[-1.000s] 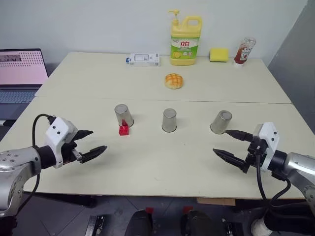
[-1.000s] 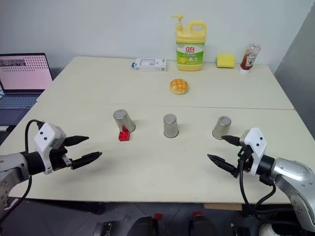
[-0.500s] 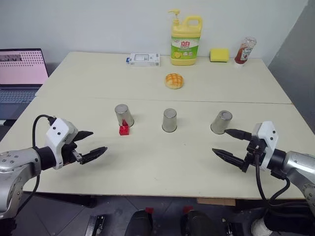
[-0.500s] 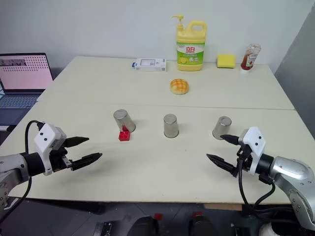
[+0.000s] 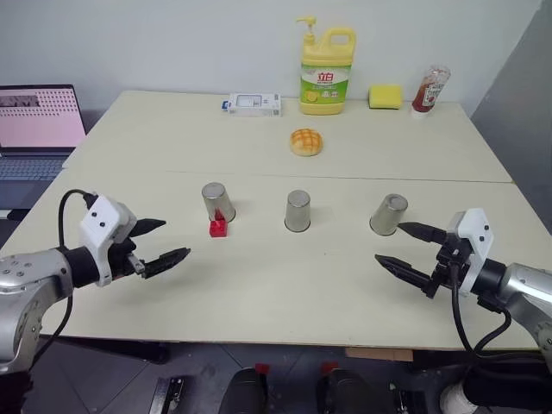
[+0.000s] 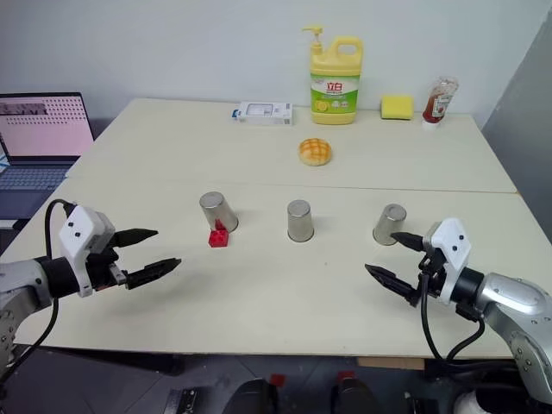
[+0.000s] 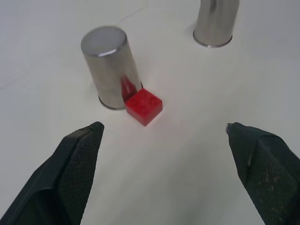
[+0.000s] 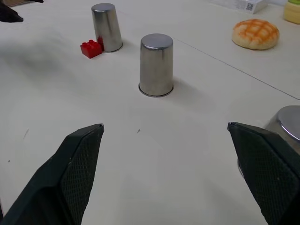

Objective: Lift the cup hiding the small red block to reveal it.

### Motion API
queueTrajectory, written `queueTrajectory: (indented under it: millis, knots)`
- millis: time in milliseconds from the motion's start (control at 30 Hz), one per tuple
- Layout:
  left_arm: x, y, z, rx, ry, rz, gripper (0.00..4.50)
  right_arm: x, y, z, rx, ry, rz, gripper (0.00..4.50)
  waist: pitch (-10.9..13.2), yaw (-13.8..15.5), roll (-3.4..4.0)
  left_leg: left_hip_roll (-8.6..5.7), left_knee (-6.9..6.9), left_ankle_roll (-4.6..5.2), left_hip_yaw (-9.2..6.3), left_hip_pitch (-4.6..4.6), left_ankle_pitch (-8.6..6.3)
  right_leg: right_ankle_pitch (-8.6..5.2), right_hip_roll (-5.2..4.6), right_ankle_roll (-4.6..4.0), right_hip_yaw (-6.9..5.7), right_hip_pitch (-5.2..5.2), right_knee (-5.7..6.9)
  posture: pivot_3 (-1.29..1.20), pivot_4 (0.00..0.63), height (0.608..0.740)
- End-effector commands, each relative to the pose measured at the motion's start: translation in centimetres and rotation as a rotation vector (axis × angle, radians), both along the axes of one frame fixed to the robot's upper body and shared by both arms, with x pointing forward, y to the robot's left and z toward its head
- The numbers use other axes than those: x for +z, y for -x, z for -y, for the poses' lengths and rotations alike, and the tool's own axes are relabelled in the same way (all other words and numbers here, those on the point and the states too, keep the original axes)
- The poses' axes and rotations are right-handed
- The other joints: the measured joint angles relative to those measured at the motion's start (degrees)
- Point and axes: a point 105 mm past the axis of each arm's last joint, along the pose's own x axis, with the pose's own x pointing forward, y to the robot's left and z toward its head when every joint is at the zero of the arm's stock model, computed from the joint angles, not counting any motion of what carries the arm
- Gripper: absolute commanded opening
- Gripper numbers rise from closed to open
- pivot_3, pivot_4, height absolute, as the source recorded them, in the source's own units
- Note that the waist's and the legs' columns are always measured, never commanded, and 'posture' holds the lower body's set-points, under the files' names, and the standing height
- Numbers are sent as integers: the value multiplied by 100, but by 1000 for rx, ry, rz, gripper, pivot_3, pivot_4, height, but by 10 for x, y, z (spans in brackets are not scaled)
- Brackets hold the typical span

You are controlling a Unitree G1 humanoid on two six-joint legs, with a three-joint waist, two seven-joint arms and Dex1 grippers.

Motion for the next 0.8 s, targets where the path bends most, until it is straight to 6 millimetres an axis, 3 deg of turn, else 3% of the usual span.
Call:
queueTrajectory:
  millis: [33,800]
  knots:
    - [6,-2,1,-32,0,17,4455,11,3,0,-17,-8,44,4500,0,-1,0,0,0,0,0,-1,0,0,0,0,0,-1,0,0,150,740]
    - [3,-1,3,-67,5,3,4455,5,2,2,-9,4,46,4500,0,-1,0,0,0,0,0,0,0,0,1,0,-2,-2,1,0,150,740]
